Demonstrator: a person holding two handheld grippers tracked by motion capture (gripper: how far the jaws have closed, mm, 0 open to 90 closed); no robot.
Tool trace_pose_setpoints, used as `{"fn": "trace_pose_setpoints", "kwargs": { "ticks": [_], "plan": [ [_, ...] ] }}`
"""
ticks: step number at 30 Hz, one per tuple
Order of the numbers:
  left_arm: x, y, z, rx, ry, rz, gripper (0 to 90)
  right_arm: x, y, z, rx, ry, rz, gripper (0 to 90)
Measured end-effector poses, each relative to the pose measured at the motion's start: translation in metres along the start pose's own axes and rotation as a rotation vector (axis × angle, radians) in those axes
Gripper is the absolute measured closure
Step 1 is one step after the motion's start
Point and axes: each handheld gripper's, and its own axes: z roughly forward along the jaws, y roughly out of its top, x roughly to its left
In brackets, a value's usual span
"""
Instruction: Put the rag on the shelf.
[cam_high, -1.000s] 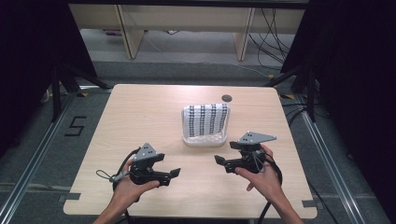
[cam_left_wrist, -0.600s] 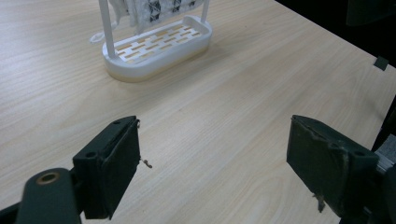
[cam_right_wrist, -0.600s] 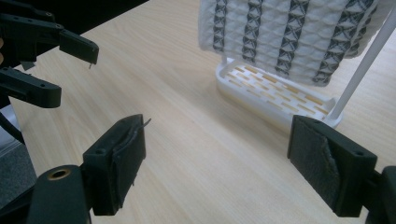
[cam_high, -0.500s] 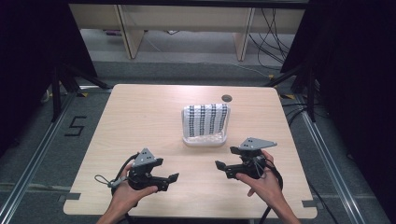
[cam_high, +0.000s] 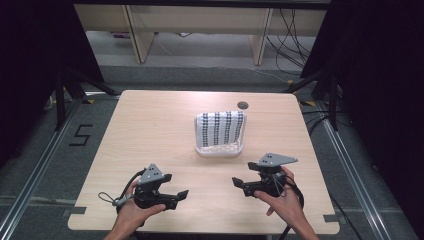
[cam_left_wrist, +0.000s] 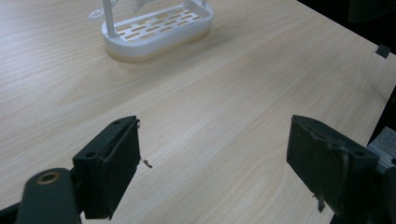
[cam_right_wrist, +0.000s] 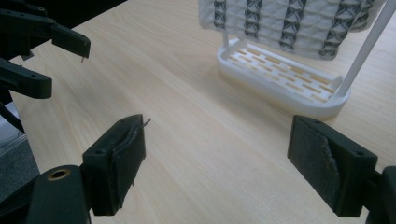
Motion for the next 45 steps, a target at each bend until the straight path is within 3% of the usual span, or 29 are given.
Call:
{"fn": "trace_pose_setpoints", "kwargs": {
  "ticks": [3,4,5,8,9,14,15,17,20,21,23,26,27,28,29,31,32,33,34,35,37,39,42,43,44,45],
  "plan": [
    [-0.001,-0.002,0.000,-0.008,-0.003,-0.005,16.6,-0.001,-0.004,-0.001,0.007,-0.007,-0.007,20.5],
    [-0.001,-0.003,0.000,-0.007,-0.005,-0.001,16.6,0.001,-0.006,-0.001,0.018,-0.002,0.023,20.4],
    [-0.001,-0.003,-0.001,0.001,-0.001,0.000,16.6,-0.001,-0.007,-0.001,0.013,0.003,-0.005,20.4],
    [-0.003,-0.005,-0.001,0.001,0.002,0.008,16.6,-0.002,-0.011,-0.001,0.008,-0.014,-0.006,20.4],
    [-0.003,-0.006,-0.001,0.004,0.001,0.009,16.6,-0.001,-0.012,-0.002,0.018,-0.001,0.016,20.5],
    [-0.007,-0.010,-0.001,-0.003,0.001,0.007,16.6,0.000,-0.017,-0.002,0.012,0.008,0.025,20.4],
    [-0.006,-0.010,-0.002,0.008,-0.008,0.012,16.6,-0.002,-0.018,-0.002,0.006,-0.013,0.002,20.5],
    [-0.008,-0.013,-0.003,0.009,-0.002,0.019,16.6,-0.002,-0.020,-0.003,0.008,-0.006,-0.001,20.4],
    [-0.009,-0.015,-0.004,0.015,0.001,0.028,16.6,0.002,-0.025,-0.004,0.032,0.002,0.033,20.4],
    [-0.010,-0.017,-0.005,0.018,0.005,0.035,16.6,0.000,-0.026,-0.003,0.014,-0.010,-0.003,20.4],
    [-0.010,-0.018,-0.005,0.022,0.012,0.040,16.6,-0.001,-0.030,-0.003,0.021,-0.007,-0.015,20.4],
    [-0.012,-0.022,-0.006,0.016,0.017,0.041,16.6,0.000,-0.035,-0.004,0.026,-0.007,-0.008,20.3],
    [-0.012,-0.023,-0.007,0.022,0.022,0.045,16.6,0.003,-0.038,-0.005,0.032,0.001,0.019,20.3],
    [-0.013,-0.027,-0.007,0.019,0.028,0.050,16.6,0.001,-0.040,-0.005,0.023,-0.001,-0.007,20.3],
    [-0.013,-0.027,-0.007,0.019,0.028,0.050,16.7,0.003,-0.042,-0.005,0.025,0.007,0.019,20.3],
    [-0.011,-0.029,-0.009,0.042,0.028,0.064,16.6,0.002,-0.043,-0.006,0.029,-0.011,-0.006,20.3],
    [-0.011,-0.031,-0.008,0.030,0.031,0.052,16.7,0.006,-0.047,-0.006,0.036,-0.003,0.024,20.3],
    [-0.011,-0.031,-0.008,0.034,0.034,0.043,16.7,0.004,-0.048,-0.005,0.035,-0.011,-0.012,20.3],
    [-0.009,-0.031,-0.009,0.047,0.035,0.060,16.7,0.004,-0.050,-0.005,0.040,-0.017,-0.029,20.3],
    [-0.010,-0.032,-0.008,0.033,0.039,0.038,16.7,0.006,-0.051,-0.005,0.042,-0.017,-0.018,20.2],
    [-0.007,-0.032,-0.008,0.039,0.033,0.058,16.8,0.007,-0.054,-0.004,0.047,-0.016,-0.021,20.2],
    [-0.008,-0.033,-0.008,0.031,0.041,0.037,16.8,0.006,-0.054,-0.003,0.056,-0.009,-0.028,20.1],
    [-0.006,-0.033,-0.008,0.032,0.046,0.040,16.9,0.007,-0.055,-0.003,0.064,-0.012,-0.016,20.1],
    [-0.006,-0.033,-0.008,0.035,0.044,0.040,16.8,0.004,-0.056,-0.002,0.060,-0.007,-0.034,20.1],
    [-0.006,-0.033,-0.008,0.029,0.043,0.035,16.9,0.007,-0.056,-0.003,0.076,-0.006,0.005,20.1],
    [-0.006,-0.033,-0.009,0.042,0.051,0.048,16.9,0.006,-0.056,-0.003,0.071,-0.014,-0.003,20.0]
  ]
}}
